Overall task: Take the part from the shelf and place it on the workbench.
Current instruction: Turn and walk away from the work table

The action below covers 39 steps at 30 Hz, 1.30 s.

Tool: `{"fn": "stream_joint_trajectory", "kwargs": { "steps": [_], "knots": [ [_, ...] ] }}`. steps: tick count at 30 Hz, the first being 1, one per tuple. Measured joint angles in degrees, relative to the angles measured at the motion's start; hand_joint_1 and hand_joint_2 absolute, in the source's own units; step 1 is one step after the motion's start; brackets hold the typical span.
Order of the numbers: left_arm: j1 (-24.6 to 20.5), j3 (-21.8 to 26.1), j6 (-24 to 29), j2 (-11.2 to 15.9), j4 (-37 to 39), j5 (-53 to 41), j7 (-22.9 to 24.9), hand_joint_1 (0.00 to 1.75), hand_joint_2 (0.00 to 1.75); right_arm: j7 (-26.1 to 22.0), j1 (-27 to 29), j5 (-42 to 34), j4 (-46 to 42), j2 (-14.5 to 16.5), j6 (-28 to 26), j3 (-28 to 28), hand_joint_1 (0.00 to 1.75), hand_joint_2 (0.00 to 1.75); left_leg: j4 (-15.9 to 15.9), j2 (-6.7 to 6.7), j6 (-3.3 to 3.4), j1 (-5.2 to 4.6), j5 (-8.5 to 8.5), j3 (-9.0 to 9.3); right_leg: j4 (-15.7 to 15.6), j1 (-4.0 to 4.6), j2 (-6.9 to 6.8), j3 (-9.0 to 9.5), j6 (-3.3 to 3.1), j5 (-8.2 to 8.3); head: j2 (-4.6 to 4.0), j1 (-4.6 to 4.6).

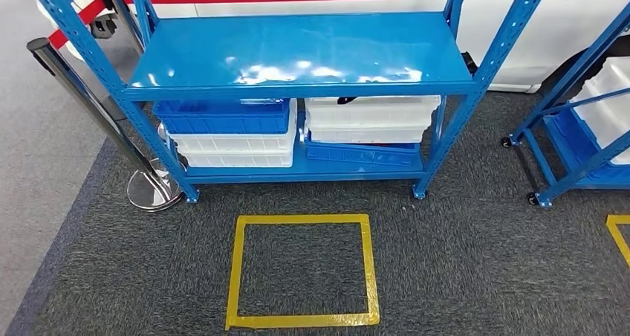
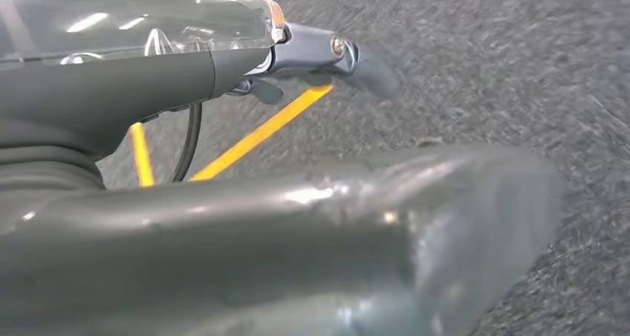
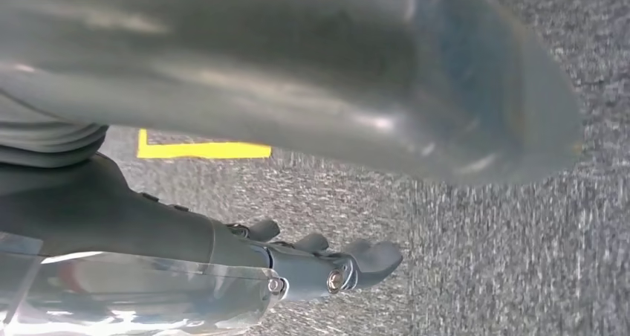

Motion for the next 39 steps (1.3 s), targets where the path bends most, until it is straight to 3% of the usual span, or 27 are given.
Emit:
{"fn": "stream_joint_trajectory", "kwargs": {
  "steps": [1,3,4,5,7,8,11,14,17,18,20,21,22,24,25,26,28,29,30,31,35,39],
  "knots": [
    [0.0,0.0,0.0,0.0,0.0,0.1,0.0,0.00,0.00,0.0,-0.1,0.0,0.0,0.0,0.0,0.0,0.00,0.00,-1.0,-0.17,0.42,0.14,-0.32,1.21,2.4,0.00,0.02,-0.97,0.27,1.29,0.00,0.02],
    [0.0,0.2,0.0,-0.1,0.0,0.4,0.0,0.00,0.00,0.1,-0.1,0.0,0.0,0.0,0.0,0.0,0.00,0.00,-2.7,-0.38,0.99,0.32,-1.14,4.05,9.5,-0.03,0.19,-5.85,0.38,2.66,0.00,0.22],
    [0.0,0.3,0.0,-0.1,0.0,0.6,0.0,0.00,0.00,0.1,-0.1,0.0,0.0,0.0,0.0,0.0,0.00,0.00,-3.3,-0.40,1.17,0.27,-1.75,5.36,12.6,0.03,0.26,-8.85,0.35,1.88,0.00,0.33],
    [0.0,0.4,0.0,-0.1,0.0,0.7,0.0,0.00,0.00,0.1,0.0,0.0,0.0,0.0,0.0,0.0,0.00,0.00,-3.8,-0.48,1.22,0.23,-2.47,6.67,14.7,0.06,0.30,-11.63,0.39,-0.02,0.00,0.40],
    [0.0,0.6,0.1,-0.1,0.0,0.9,0.0,0.00,0.00,0.1,0.2,0.1,0.0,0.0,0.0,0.0,0.00,0.00,-4.4,-0.82,1.16,0.19,-4.21,9.44,15.0,0.10,0.29,-15.44,0.56,-4.38,0.01,0.50],
    [0.1,0.6,0.2,-0.1,0.0,0.9,0.1,0.00,0.00,0.0,0.4,0.1,0.0,0.0,0.0,0.0,0.00,0.00,-4.7,-1.03,1.10,0.18,-5.23,10.99,13.5,0.14,0.28,-16.56,0.54,-5.29,0.00,0.59],
    [0.1,0.7,0.2,-0.1,0.0,1.0,0.1,0.00,0.00,0.0,1.0,0.1,0.0,0.0,0.0,-0.1,0.00,0.00,-5.2,-1.31,0.92,0.14,-7.61,14.38,7.7,0.45,0.28,-17.87,0.06,-1.84,0.01,0.80],
    [0.1,0.7,0.2,-0.1,0.0,1.0,0.1,0.00,0.00,0.0,1.2,0.1,0.1,0.0,0.0,-0.1,0.00,0.00,-5.2,-1.31,0.89,0.13,-7.98,14.80,6.6,0.55,0.28,-18.00,-0.08,0.00,0.01,0.84],
    [0.2,0.8,0.2,-0.2,0.0,1.1,0.1,0.00,0.00,0.0,1.5,0.1,0.2,-0.1,0.0,-0.3,0.00,0.00,-5.3,-1.43,0.30,-0.03,-10.18,17.10,2.9,0.97,0.37,-18.02,-0.72,10.22,0.01,1.01],
    [0.0,0.8,0.6,-0.2,0.1,1.2,0.2,0.00,0.00,-0.1,1.3,0.2,0.3,-0.1,0.1,-0.3,0.00,0.00,-2.5,-1.38,-0.29,-0.01,-9.56,16.67,1.6,1.03,0.48,-17.02,-1.38,12.40,0.01,1.01],
    [-0.4,0.8,1.3,-0.2,0.1,1.1,0.4,0.00,0.00,-0.2,0.5,0.2,0.2,-0.1,0.3,-0.4,0.00,0.00,6.1,-1.09,-1.53,0.26,-7.93,12.43,0.8,0.82,0.65,-13.91,-2.51,10.37,0.01,0.77],
    [-0.5,0.8,1.6,-0.2,0.1,1.1,0.5,0.00,0.00,-0.2,0.2,0.2,0.2,-0.1,0.5,-0.5,0.00,0.00,11.3,-0.89,-2.06,0.51,-7.99,8.74,-0.2,0.65,0.67,-12.14,-2.85,9.33,0.00,0.73],
    [-0.5,0.8,1.5,-0.2,0.1,1.0,0.6,0.00,0.00,-0.3,0.2,0.2,0.2,-0.1,0.7,-0.6,0.00,0.00,13.4,-0.76,-2.39,0.73,-10.38,6.19,-0.7,0.53,0.67,-10.81,-2.78,8.61,0.01,0.68],
    [-0.5,0.8,1.2,-0.1,0.1,1.0,0.6,0.00,0.00,-0.4,0.2,0.2,0.2,-0.1,1.5,-0.7,0.00,0.00,13.8,-0.60,-2.97,1.13,-15.48,2.53,-1.2,0.25,0.72,-8.23,-2.44,6.98,0.01,0.67],
    [-0.5,0.8,1.1,-0.1,0.1,1.0,0.6,0.00,0.00,-0.4,0.2,0.1,0.2,-0.1,1.9,-0.8,0.00,0.00,12.4,-0.56,-3.21,1.26,-16.09,1.39,-1.3,0.07,0.79,-7.07,-2.24,6.15,0.01,0.65],
    [-0.5,0.8,1.0,-0.1,0.1,1.0,0.6,0.00,0.44,-0.4,0.2,0.1,0.2,0.0,2.3,-0.8,0.00,0.44,10.1,-0.53,-3.45,1.39,-14.49,0.62,-1.3,-0.12,0.87,-5.96,-2.00,5.32,0.01,0.62],
    [-0.4,0.8,1.0,-0.1,0.1,0.9,0.6,0.00,1.31,-0.5,0.3,-0.2,0.2,0.0,2.9,-0.9,0.00,1.31,4.0,-0.35,-3.52,1.56,-5.93,-0.29,-1.1,-0.32,1.04,-4.28,-1.40,3.76,-0.01,0.49],
    [-0.4,0.8,1.0,-0.1,0.1,0.9,0.7,0.00,1.75,-0.4,0.2,-0.2,0.2,0.0,3.1,-1.0,0.00,1.75,1.9,-0.22,-3.25,1.54,-2.20,-0.61,-1.0,-0.30,1.14,-3.80,-0.96,3.03,0.00,0.39],
    [-0.4,0.8,1.0,-0.1,0.1,0.9,0.9,0.00,1.75,-0.4,0.2,-0.2,0.2,0.0,3.2,-1.0,0.00,1.75,0.8,-0.15,-2.81,1.46,0.26,-0.82,-0.9,-0.20,1.21,-3.52,-0.53,2.44,-0.01,0.33],
    [-0.4,0.8,1.0,-0.2,0.1,0.9,1.0,0.00,1.75,-0.4,0.1,-0.1,0.3,0.0,3.2,-1.1,0.00,1.75,0.7,-0.15,-2.44,1.45,0.93,-0.95,-0.7,-0.09,1.24,-3.27,-0.35,1.94,-0.01,0.28],
    [-0.5,0.8,1.1,-0.2,0.1,0.4,1.1,0.00,1.75,-0.6,0.1,0.1,0.2,0.0,3.4,-1.2,0.00,1.75,0.5,-0.55,-1.78,1.37,1.02,-0.70,-1.3,-0.11,1.01,-2.74,-1.11,1.67,-0.01,0.30],
    [-0.4,0.7,1.2,-0.2,0.1,0.2,1.3,0.00,1.75,-1.3,0.0,0.1,0.2,0.0,3.8,-1.3,0.00,1.75,0.5,-0.61,-1.02,1.27,0.45,-0.53,-2.7,-0.13,0.93,-1.86,-0.64,1.42,-0.01,0.31]
  ]
}}
